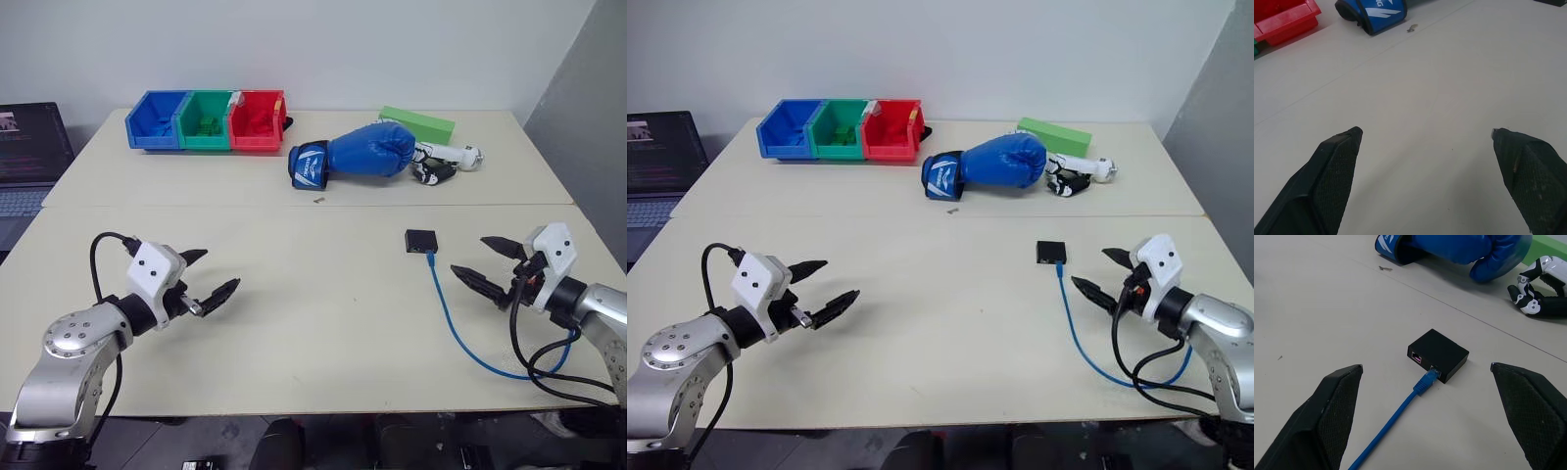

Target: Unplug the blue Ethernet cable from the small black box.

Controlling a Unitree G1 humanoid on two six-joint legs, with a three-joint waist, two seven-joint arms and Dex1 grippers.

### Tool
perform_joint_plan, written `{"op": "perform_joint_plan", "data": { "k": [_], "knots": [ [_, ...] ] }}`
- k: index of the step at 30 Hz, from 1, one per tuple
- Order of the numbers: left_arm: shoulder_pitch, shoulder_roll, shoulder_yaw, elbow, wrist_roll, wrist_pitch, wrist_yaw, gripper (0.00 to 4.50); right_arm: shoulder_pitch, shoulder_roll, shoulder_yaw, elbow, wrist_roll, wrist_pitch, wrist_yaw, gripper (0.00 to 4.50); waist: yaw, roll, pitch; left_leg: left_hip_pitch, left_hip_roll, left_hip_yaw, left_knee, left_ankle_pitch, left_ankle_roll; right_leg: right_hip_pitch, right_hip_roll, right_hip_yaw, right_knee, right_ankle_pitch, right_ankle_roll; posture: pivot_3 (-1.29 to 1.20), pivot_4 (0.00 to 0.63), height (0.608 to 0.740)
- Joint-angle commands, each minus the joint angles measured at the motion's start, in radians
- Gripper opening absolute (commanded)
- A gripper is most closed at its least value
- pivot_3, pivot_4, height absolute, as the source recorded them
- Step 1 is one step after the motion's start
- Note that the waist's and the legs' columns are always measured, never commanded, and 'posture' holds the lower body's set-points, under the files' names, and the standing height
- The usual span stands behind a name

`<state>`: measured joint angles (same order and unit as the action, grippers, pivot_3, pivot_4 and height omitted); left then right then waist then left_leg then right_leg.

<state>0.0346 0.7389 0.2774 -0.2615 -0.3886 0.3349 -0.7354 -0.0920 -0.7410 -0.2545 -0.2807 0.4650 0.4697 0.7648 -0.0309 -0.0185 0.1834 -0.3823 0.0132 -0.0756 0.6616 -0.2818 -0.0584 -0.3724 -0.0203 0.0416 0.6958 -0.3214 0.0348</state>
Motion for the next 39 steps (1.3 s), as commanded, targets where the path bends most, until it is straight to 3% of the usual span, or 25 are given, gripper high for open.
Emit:
{"op": "perform_joint_plan", "data": {
  "k": [1, 13, 16, 25, 39],
  "knots": [
    [0.021, -0.005, 0.034, -0.023, -0.014, -0.033, -0.020, 4.50, -0.011, -0.017, -0.033, -0.014, 0.017, 0.000, 0.011, 4.45, 0.000, 0.000, 0.000, 0.000, 0.000, 0.000, 0.000, 0.000, 0.000, 0.000, 0.000, 0.000, 0.000, 0.000, 0.000, 0.00, 0.150, 0.740],
    [-0.003, -0.004, 0.031, -0.069, -0.063, 0.050, -0.002, 4.50, -0.002, 0.010, -0.013, -0.033, 0.007, 0.025, -0.029, 4.45, 0.001, 0.000, 0.000, 0.000, 0.000, 0.000, 0.000, 0.000, 0.000, 0.000, 0.000, 0.000, 0.000, 0.000, 0.000, 0.00, 0.150, 0.740],
    [-0.033, 0.020, -0.015, -0.066, -0.043, 0.078, -0.014, 4.50, -0.027, 0.114, 0.009, -0.045, -0.042, -0.014, -0.164, 4.45, 0.000, -0.001, 0.000, 0.000, 0.000, 0.000, 0.000, 0.000, 0.000, 0.000, 0.000, 0.000, 0.000, 0.000, 0.000, 0.00, 0.150, 0.740],
    [-0.149, 0.059, -0.114, -0.148, -0.174, 0.174, -0.191, 4.50, 0.027, 0.387, 0.154, -0.095, -0.210, -0.018, -0.460, 4.45, -0.001, 0.001, 0.001, -0.001, -0.001, 0.001, 0.000, 0.000, 0.000, -0.001, 0.000, 0.000, 0.000, 0.000, 0.000, 0.00, 0.150, 0.740],
    [-0.326, 0.078, -0.228, -0.108, -0.202, 0.202, -0.333, 4.50, -0.048, 0.579, 0.191, 0.104, -0.336, -0.035, -0.667, 4.45, -0.007, 0.001, 0.001, 0.000, -0.001, 0.002, 0.000, 0.000, 0.000, -0.002, 0.002, 0.000, 0.001, 0.000, 0.000, 0.00, 0.150, 0.740]
  ]
}}
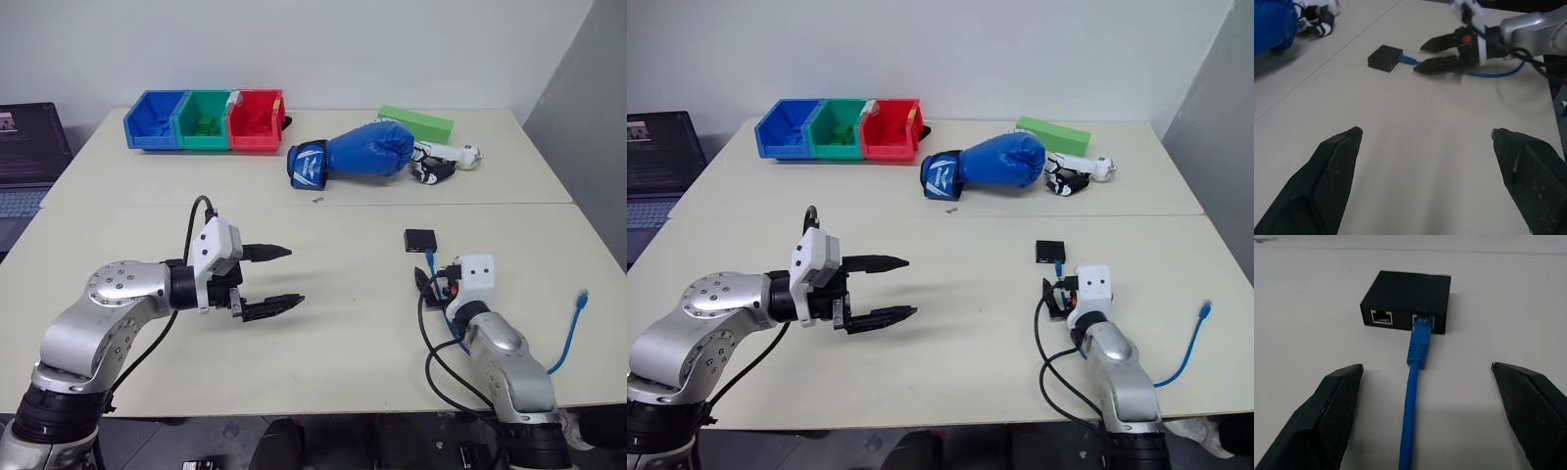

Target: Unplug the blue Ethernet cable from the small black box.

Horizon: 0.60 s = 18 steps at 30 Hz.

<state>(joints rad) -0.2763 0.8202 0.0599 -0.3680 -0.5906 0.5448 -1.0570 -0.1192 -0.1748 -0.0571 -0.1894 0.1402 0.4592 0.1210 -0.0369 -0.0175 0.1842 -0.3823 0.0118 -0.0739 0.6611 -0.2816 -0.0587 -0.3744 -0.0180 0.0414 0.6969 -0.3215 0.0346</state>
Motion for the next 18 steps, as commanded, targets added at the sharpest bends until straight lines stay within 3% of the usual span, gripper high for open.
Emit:
{"op": "perform_joint_plan", "data": {
  "k": [1, 5, 11, 18],
  "knots": [
    [-0.018, -0.006, -0.015, 0.002, 0.003, -0.009, -0.011, 4.50, -0.026, 0.018, -0.006, 0.019, -0.014, -0.026, -0.027, 4.28, -0.001, 0.000, 0.000, 0.000, 0.000, 0.000, 0.000, 0.000, 0.000, 0.000, 0.000, 0.000, 0.000, 0.000, 0.000, 0.00, 0.150, 0.740],
    [-0.019, -0.014, -0.029, 0.011, 0.012, -0.019, -0.011, 4.50, -0.049, 0.032, 0.002, 0.038, -0.033, -0.028, -0.053, 3.51, -0.002, 0.000, 0.000, 0.000, 0.000, 0.000, 0.000, 0.000, 0.000, 0.000, 0.000, 0.000, 0.000, 0.000, 0.000, 0.00, 0.150, 0.740],
    [-0.001, -0.024, -0.017, 0.022, 0.009, -0.012, 0.006, 4.50, -0.054, 0.023, 0.004, 0.030, -0.040, -0.016, -0.035, 1.98, -0.001, 0.000, 0.000, 0.000, 0.000, 0.000, 0.000, 0.000, 0.000, 0.000, 0.000, 0.000, 0.000, 0.000, 0.000, 0.00, 0.150, 0.740],
    [0.003, -0.045, 0.028, 0.056, -0.040, 0.050, 0.048, 4.50, -0.067, -0.083, 0.005, 0.028, -0.018, -0.034, 0.102, 0.28, -0.001, 0.000, 0.000, 0.000, 0.000, -0.001, 0.000, 0.000, 0.000, 0.000, -0.001, 0.000, 0.000, 0.000, 0.000, 0.00, 0.150, 0.740]
  ]
}}
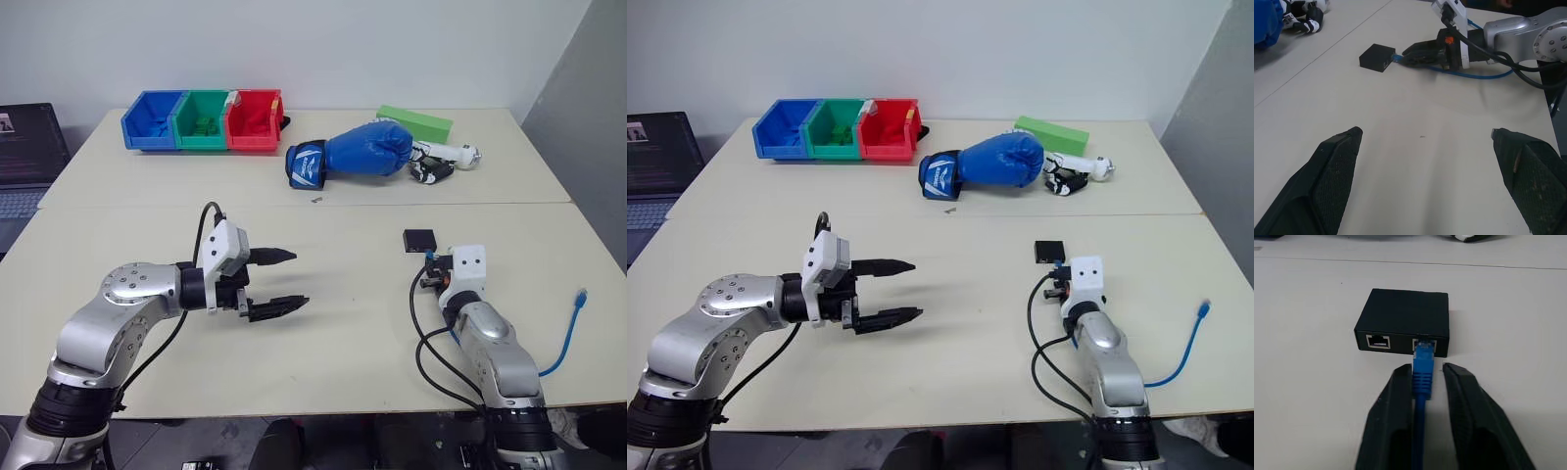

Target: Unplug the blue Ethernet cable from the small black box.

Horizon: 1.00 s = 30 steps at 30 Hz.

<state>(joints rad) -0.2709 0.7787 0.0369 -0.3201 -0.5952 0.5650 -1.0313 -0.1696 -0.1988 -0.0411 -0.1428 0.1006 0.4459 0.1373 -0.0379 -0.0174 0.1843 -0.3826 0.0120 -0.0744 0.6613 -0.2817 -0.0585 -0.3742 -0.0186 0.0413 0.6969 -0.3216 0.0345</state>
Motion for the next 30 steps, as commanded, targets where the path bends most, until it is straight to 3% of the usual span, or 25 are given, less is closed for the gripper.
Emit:
{"op": "perform_joint_plan", "data": {
  "k": [1, 6, 10, 17, 22, 30],
  "knots": [
    [-0.004, -0.004, 0.054, 0.015, -0.041, 0.040, 0.024, 4.50, -0.022, -0.083, -0.006, -0.018, 0.025, -0.024, 0.118, 0.15, 0.000, 0.000, 0.000, 0.000, 0.000, 0.000, 0.000, 0.000, 0.000, 0.000, 0.000, 0.000, 0.000, 0.000, 0.000, 0.00, 0.150, 0.740],
    [-0.008, 0.004, 0.056, 0.033, -0.085, 0.112, 0.013, 4.50, -0.074, -0.259, 0.070, -0.012, 0.017, -0.164, 0.382, 0.14, 0.000, 0.000, 0.000, 0.000, 0.000, 0.000, 0.000, 0.000, 0.000, 0.000, 0.000, 0.000, 0.000, 0.000, 0.000, 0.00, 0.150, 0.740],
    [-0.011, 0.000, 0.081, 0.054, -0.209, 0.252, -0.004, 4.50, -0.177, -0.383, 0.159, 0.005, 0.017, -0.419, 0.657, 0.14, -0.008, 0.002, 0.002, 0.000, 0.000, 0.000, 0.000, 0.000, 0.000, 0.000, 0.000, 0.000, 0.000, 0.000, 0.000, 0.00, 0.150, 0.740],
    [-0.053, -0.027, 0.126, 0.093, -0.403, 0.443, 0.013, 4.50, -0.398, -0.449, 0.290, 0.154, 0.000, -0.862, 0.959, 0.14, -0.013, 0.001, 0.002, 0.000, 0.001, -0.001, 0.001, 0.000, 0.000, 0.001, 0.000, -0.002, 0.000, 0.000, 0.000, 0.00, 0.150, 0.740],
    [-0.061, -0.058, 0.153, 0.077, -0.491, 0.515, 0.064, 4.50, -0.488, -0.430, 0.328, 0.229, 0.029, -0.966, 1.054, 0.14, -0.011, 0.000, 0.003, 0.000, 0.001, -0.001, 0.002, 0.000, 0.000, 0.001, -0.002, -0.002, -0.001, 0.000, 0.000, 0.00, 0.150, 0.740],
    [-0.028, -0.087, 0.157, 0.040, -0.535, 0.530, 0.117, 4.50, -0.558, -0.378, 0.331, 0.210, 0.095, -0.892, 1.105, 0.14, -0.009, 0.000, 0.003, 0.000, 0.002, -0.002, 0.002, 0.000, 0.000, 0.001, -0.003, -0.001, 0.000, 0.000, 0.000, 0.00, 0.150, 0.740]
  ]
}}
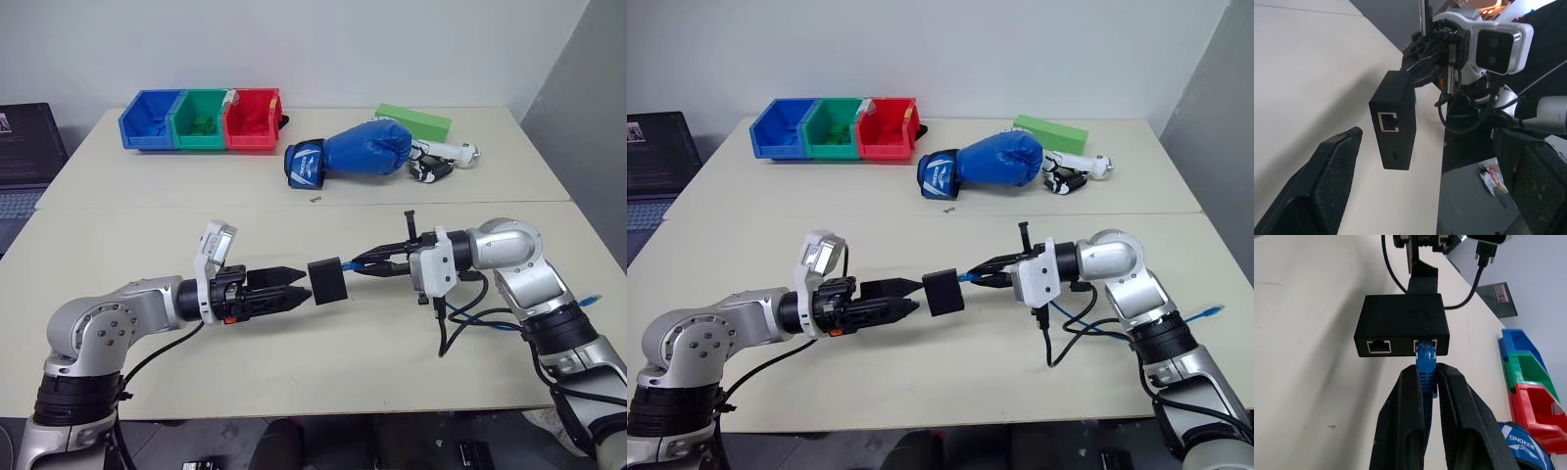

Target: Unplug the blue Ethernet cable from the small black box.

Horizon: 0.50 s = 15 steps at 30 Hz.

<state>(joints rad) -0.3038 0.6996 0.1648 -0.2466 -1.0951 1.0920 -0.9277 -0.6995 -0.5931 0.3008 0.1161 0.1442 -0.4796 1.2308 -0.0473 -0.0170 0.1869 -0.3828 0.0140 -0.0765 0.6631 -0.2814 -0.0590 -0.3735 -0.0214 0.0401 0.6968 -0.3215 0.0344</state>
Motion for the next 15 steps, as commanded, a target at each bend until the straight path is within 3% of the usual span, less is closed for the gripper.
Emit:
{"op": "perform_joint_plan", "data": {
  "k": [1, 6, 15],
  "knots": [
    [0.005, -0.013, 0.027, -0.035, -0.039, 0.003, 0.018, 4.50, -0.025, 0.021, -0.011, -0.066, 0.057, 0.047, 0.011, 0.14, 0.001, 0.000, 0.000, 0.000, 0.000, 0.000, 0.000, 0.000, 0.000, 0.000, 0.000, 0.000, 0.000, 0.000, 0.000, 0.00, 0.150, 0.740],
    [0.014, -0.042, 0.015, -0.042, -0.048, -0.005, 0.040, 3.90, -0.008, 0.032, -0.010, -0.141, 0.071, 0.095, 0.007, 0.13, 0.006, 0.000, 0.000, 0.000, 0.000, 0.000, 0.000, 0.000, 0.000, 0.000, -0.001, 0.000, 0.000, 0.000, 0.000, 0.00, 0.150, 0.740],
    [0.000, -0.071, -0.006, -0.031, -0.037, -0.009, 0.047, 2.05, 0.004, 0.036, -0.002, -0.179, 0.057, 0.109, 0.017, 0.13, 0.010, 0.000, 0.000, 0.000, -0.001, 0.000, 0.000, 0.000, 0.000, 0.000, -0.001, 0.000, 0.000, 0.000, 0.000, 0.00, 0.150, 0.740]
  ]
}}
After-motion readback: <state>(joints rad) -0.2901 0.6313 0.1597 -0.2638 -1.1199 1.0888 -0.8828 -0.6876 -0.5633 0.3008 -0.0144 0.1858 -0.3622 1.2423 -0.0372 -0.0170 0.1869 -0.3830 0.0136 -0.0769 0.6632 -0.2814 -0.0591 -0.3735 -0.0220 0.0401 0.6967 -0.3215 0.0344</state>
